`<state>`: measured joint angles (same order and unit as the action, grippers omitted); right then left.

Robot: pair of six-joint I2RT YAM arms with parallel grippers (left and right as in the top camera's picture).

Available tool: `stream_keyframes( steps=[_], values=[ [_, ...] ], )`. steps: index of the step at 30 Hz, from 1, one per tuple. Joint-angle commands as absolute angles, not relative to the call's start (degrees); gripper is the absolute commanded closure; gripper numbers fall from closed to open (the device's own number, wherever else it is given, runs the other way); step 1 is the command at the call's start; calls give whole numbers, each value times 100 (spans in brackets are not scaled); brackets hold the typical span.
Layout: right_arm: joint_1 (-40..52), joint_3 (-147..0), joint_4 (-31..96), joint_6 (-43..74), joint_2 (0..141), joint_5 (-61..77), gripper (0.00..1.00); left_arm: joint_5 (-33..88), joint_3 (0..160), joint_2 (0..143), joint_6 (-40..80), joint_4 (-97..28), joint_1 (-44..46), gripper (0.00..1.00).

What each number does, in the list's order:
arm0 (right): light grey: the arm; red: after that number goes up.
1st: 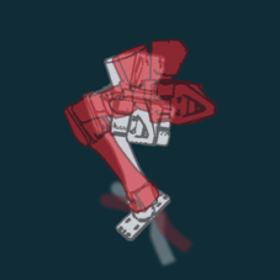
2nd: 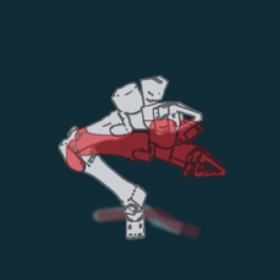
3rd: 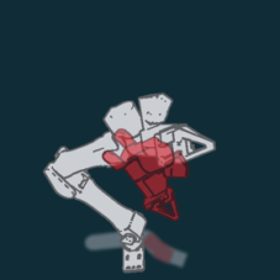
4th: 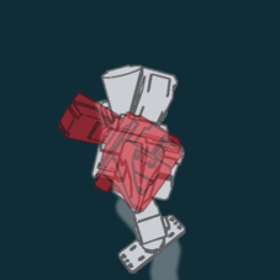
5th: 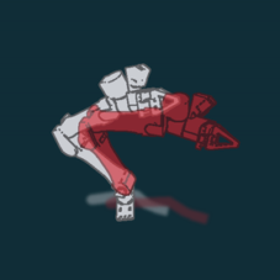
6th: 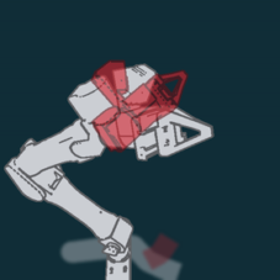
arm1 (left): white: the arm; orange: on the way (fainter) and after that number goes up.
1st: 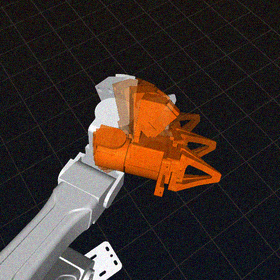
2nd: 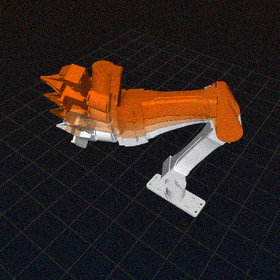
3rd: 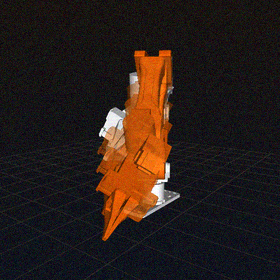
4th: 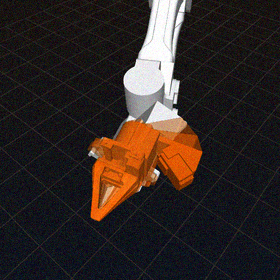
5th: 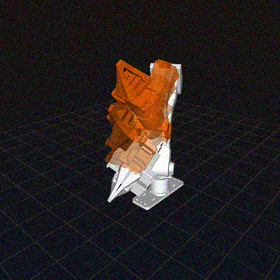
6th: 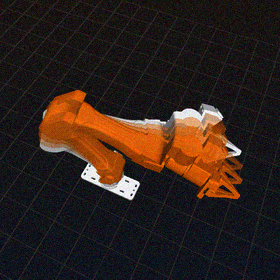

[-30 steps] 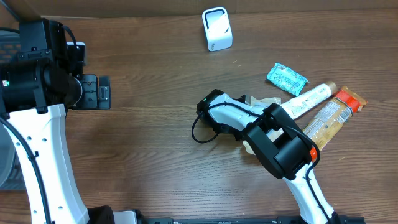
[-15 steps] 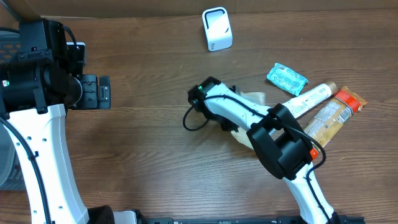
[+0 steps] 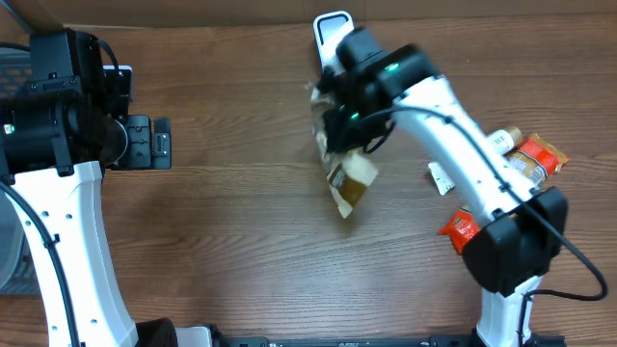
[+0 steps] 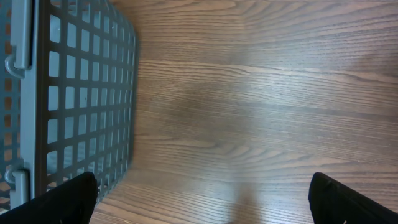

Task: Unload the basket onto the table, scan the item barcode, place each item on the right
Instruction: 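Hold the snack bag in front of the white scanner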

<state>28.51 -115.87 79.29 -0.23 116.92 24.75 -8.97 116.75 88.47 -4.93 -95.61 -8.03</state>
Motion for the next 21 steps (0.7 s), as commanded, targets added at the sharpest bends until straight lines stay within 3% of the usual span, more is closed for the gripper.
stream_keyframes(
  steps=[1,9,12,16,21],
  values=[
    [2464,-11614,8060,-1667,11594,4840,96,-873,11699,8877,-602,-9553,-827,0],
    [2150,-11609,8785,-3741,11594,6226,95,-873,11699,8877,-602,-9555,-827,0],
    [2060,-11614,8705,-3756,11594,6912,93,-873,11699,8877,-602,-9553,-827,0],
    [1396,-11614,8742,-3732,11594,8812,96,-873,11699,8877,-602,-9553,-827,0],
    [1070,-11622,8840,-3691,11572,8993,96,-873,11699,8877,-602,-9553,-827,0]
  ],
)
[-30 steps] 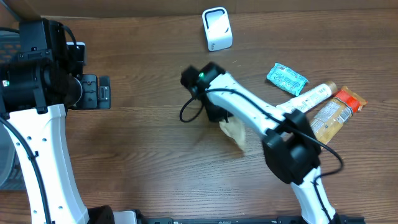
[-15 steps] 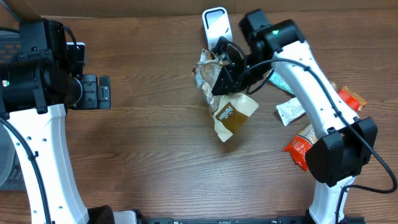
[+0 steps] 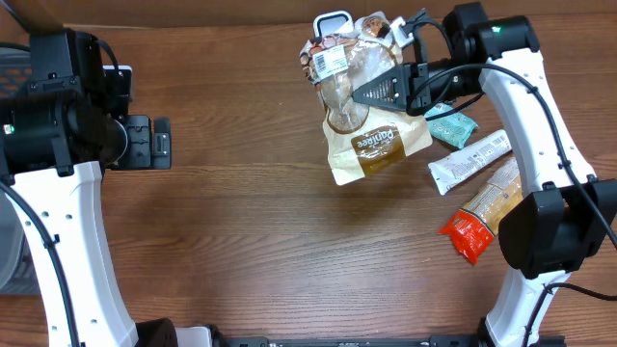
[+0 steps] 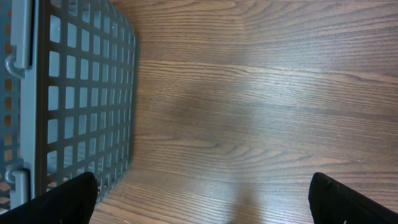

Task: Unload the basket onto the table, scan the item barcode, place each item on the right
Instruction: 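Hold the snack bag in front of the white scanner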

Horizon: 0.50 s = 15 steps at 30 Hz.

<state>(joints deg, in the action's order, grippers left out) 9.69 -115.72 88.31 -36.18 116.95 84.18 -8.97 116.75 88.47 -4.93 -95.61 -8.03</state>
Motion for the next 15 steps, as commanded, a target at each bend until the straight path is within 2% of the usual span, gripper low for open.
stream_keyframes(
  steps=[1,6,10,12,14,15],
  values=[
    [1070,-11664,8847,-3691,11548,8993,96,-873,11699,8877,-602,-9553,-827,0],
    [1070,-12053,8799,-3481,11448,8884,96,-873,11699,8877,-602,-9555,-827,1],
    [1094,-12663,8361,-2357,11441,8154,96,-873,11699,8877,-602,-9553,-827,0],
    [1184,-13124,7832,-1173,11441,7157,96,-873,11699,8877,-602,-9553,-827,0],
    [1389,-13670,7456,-298,11441,5520,96,-873,11699,8877,-602,-9553,-827,1],
    [1599,-13996,7363,-123,11441,4117,97,-873,11699,8877,-602,-9553,-827,0]
  ],
)
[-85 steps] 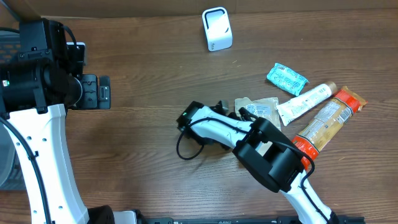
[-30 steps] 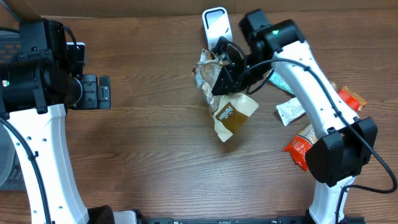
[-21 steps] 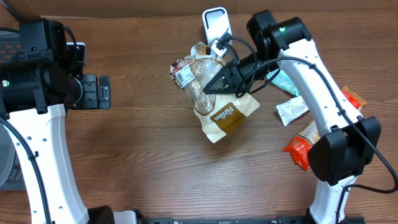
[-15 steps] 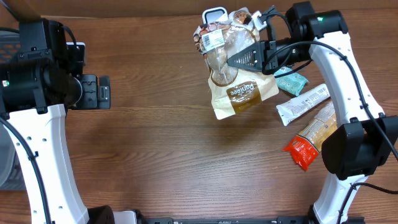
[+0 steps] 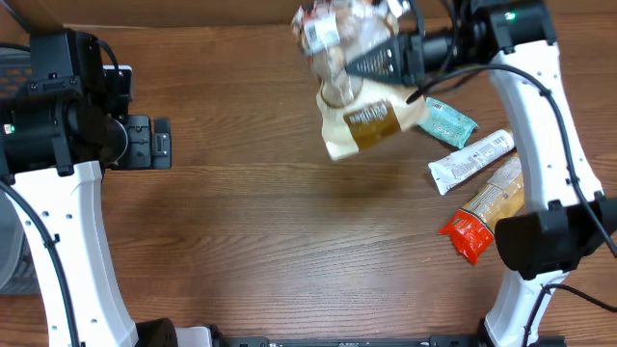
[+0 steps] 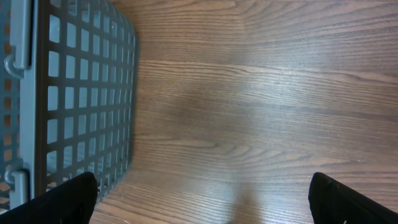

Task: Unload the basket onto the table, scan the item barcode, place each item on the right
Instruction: 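Hold the snack bag in front of the white scanner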

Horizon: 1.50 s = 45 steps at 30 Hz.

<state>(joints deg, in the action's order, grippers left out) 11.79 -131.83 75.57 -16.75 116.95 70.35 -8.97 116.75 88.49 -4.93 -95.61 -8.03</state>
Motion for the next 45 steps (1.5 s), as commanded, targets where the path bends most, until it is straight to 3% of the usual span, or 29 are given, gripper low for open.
stream_keyframes(
  steps=[1,2,6,9,18,24,45],
  values=[
    [1745,-14118,7314,-64,11443,3253,97,-873,11699,8877,-602,-9553,-827,0],
    [2115,-14178,7133,23,11443,1249,97,-873,11699,8877,-602,-9553,-827,0],
    [2665,-14025,6641,-43,11784,-1900,96,-873,11699,8877,-602,-9553,-827,1],
    [2700,-14014,6031,-548,12285,-2580,96,-873,11699,8877,-602,-9553,-827,0],
    [2707,-14014,4779,-3540,13391,-2620,96,-873,11699,8877,-602,-9553,-827,0],
    [2705,-14014,4281,-4517,14027,-2622,96,-873,11699,8877,-602,-9553,-827,0],
    [2698,-13976,4189,-4845,14608,-3188,96,-873,11699,8877,-602,-9553,-827,0]
  ],
)
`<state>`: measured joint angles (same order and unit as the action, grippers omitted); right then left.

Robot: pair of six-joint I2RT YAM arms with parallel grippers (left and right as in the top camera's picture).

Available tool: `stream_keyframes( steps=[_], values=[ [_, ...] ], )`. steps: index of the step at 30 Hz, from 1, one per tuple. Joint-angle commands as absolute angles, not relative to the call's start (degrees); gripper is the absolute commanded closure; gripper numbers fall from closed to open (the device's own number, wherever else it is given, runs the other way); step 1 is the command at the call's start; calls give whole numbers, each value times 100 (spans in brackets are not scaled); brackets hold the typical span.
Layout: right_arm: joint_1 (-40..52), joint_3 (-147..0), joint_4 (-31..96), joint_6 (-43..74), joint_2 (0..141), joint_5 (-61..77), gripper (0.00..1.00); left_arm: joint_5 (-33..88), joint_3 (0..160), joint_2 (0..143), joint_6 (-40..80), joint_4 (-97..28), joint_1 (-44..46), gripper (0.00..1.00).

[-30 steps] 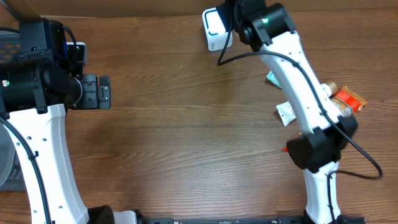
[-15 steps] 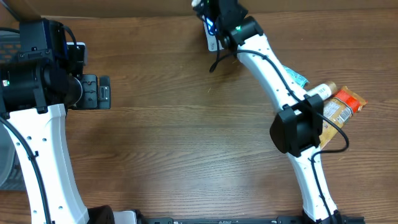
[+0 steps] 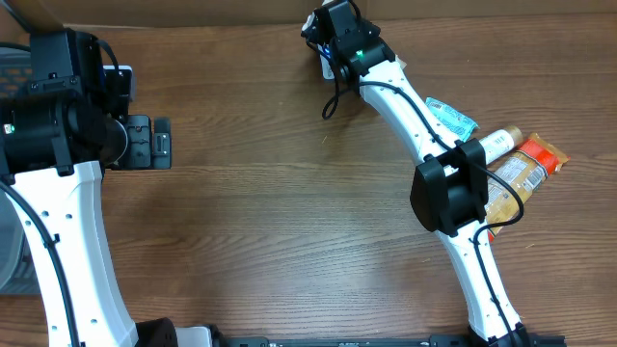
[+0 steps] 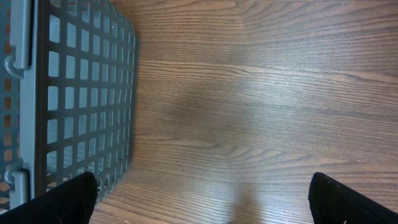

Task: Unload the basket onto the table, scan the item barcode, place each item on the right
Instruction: 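Hold the snack bag in front of the white scanner, then carry the snack bag to the right side and release it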

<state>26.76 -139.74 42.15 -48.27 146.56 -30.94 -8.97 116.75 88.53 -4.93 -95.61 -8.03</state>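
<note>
My right arm (image 3: pixel 405 96) stretches to the table's far edge, its black wrist (image 3: pixel 339 29) covering the spot at the back middle. The right gripper's fingers do not show beneath the wrist, and neither a scanner nor any held item can be made out there. Only a small white scrap (image 3: pixel 329 66) peeks out beside the wrist. My left gripper (image 3: pixel 154 142) rests at the far left. In the left wrist view the left gripper (image 4: pixel 202 196) is open, its fingers (image 4: pixel 68 199) wide apart over bare wood with nothing between them.
A grey mesh basket (image 4: pixel 74 93) stands left of the left gripper. At the right of the table lie a teal packet (image 3: pixel 451 114), a white tube (image 3: pixel 494 145) and an orange-brown packet (image 3: pixel 528 162). The wooden table (image 3: pixel 251 222) runs to the far edge.
The right arm held a clear-and-tan bag up by the far edge; now its wrist lies over the back middle and the bag is out of sight. The left arm has not moved.
The right arm first hung over the table's middle with the bag below it. Then the bag was held sideways before a white scanner at the back, its label upward. Then it was nearer the far edge. Now the wrist covers that place and the bag is hidden.
</note>
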Motion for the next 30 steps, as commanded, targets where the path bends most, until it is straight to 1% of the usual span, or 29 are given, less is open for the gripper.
stream_keyframes(
  steps=[1,16,21,25,29,30],
  values=[
    [2698,-13976,4189,-4845,14608,-3190,96,-873,11699,8877,-602,-9555,-827,0],
    [2705,-13976,4480,-4759,14470,-3122,96,-873,11699,8877,-602,-9553,-827,1],
    [2705,-13979,4622,-4335,13917,-2493,96,-873,11699,8877,-602,-9553,-827,1],
    [2698,-13981,4974,-3870,13288,-1916,96,-873,11699,8877,-602,-9553,-827,0],
    [2652,-13990,5605,-3105,12584,-845,96,-873,11699,8877,-602,-9553,-827,1],
    [2600,-13990,5870,-2735,12285,-191,96,-871,11699,8877,-602,-9553,-827,0]
  ],
)
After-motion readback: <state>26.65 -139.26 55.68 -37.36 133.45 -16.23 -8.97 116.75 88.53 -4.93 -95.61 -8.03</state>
